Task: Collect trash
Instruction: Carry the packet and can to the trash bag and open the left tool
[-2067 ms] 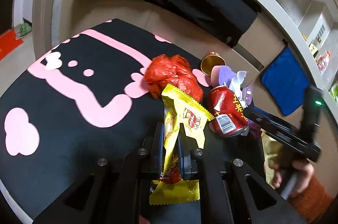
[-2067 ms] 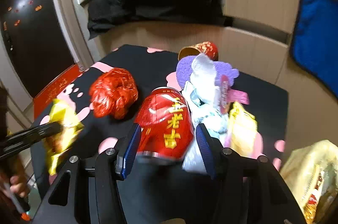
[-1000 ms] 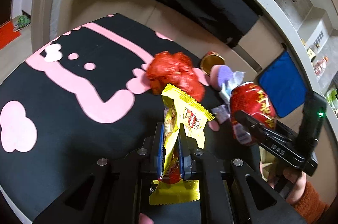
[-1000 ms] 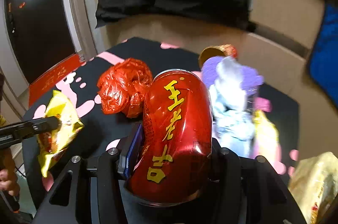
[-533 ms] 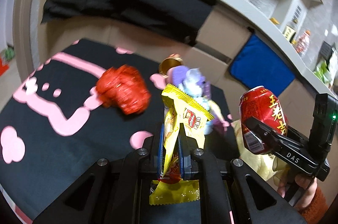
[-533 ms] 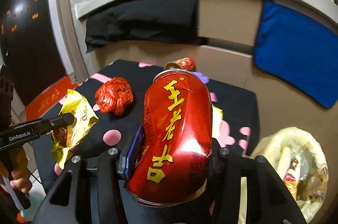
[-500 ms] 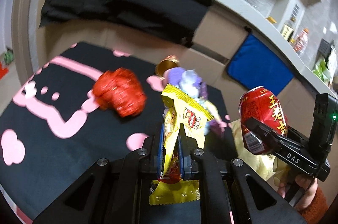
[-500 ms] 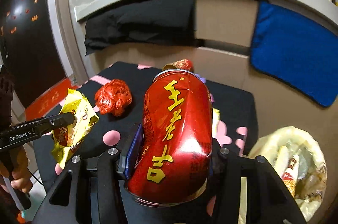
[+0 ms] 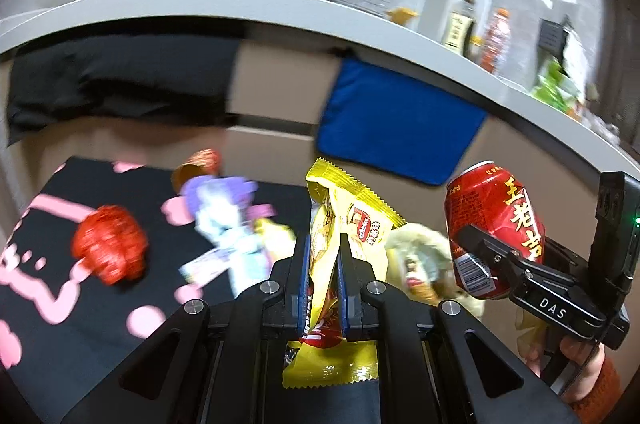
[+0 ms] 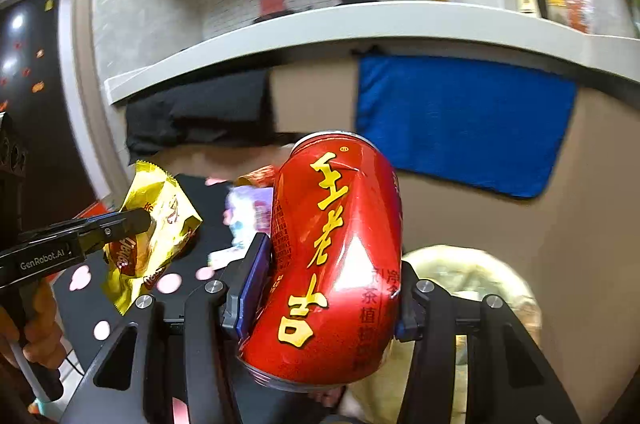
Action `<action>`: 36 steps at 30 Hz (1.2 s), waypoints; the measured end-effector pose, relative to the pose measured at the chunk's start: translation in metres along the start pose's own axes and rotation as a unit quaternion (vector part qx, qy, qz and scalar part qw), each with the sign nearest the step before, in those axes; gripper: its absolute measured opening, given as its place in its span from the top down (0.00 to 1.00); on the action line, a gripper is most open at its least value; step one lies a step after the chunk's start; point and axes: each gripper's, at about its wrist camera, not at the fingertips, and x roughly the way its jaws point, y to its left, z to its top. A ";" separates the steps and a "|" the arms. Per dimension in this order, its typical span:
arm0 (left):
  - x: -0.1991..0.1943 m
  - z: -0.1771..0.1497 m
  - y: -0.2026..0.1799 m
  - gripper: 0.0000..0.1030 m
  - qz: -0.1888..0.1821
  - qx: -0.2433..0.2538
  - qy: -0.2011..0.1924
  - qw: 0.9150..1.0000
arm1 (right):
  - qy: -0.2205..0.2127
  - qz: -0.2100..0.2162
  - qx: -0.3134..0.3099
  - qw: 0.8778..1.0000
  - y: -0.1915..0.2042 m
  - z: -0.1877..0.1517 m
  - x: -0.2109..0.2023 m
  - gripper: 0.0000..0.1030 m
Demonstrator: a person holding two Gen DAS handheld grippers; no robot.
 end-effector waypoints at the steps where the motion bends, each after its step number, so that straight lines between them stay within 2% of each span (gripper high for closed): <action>1: 0.005 0.002 -0.008 0.88 -0.005 0.005 0.002 1.000 | -0.002 -0.008 0.002 1.000 -0.007 0.000 -0.004 0.54; 5: 0.028 0.008 -0.038 0.88 -0.031 0.022 0.017 0.999 | -0.007 -0.045 0.012 0.999 -0.036 -0.002 -0.019 0.54; 10: 0.053 0.014 -0.070 0.88 -0.060 0.040 0.023 0.997 | -0.007 -0.065 0.040 0.997 -0.070 -0.004 -0.028 0.54; 18: 0.082 0.015 -0.090 0.88 -0.073 0.046 0.044 0.995 | -0.003 -0.083 0.081 0.993 -0.114 -0.008 -0.032 0.54; 36: 0.130 -0.001 -0.099 0.88 -0.083 0.031 0.084 0.993 | 0.010 -0.091 0.080 0.993 -0.130 -0.016 -0.015 0.54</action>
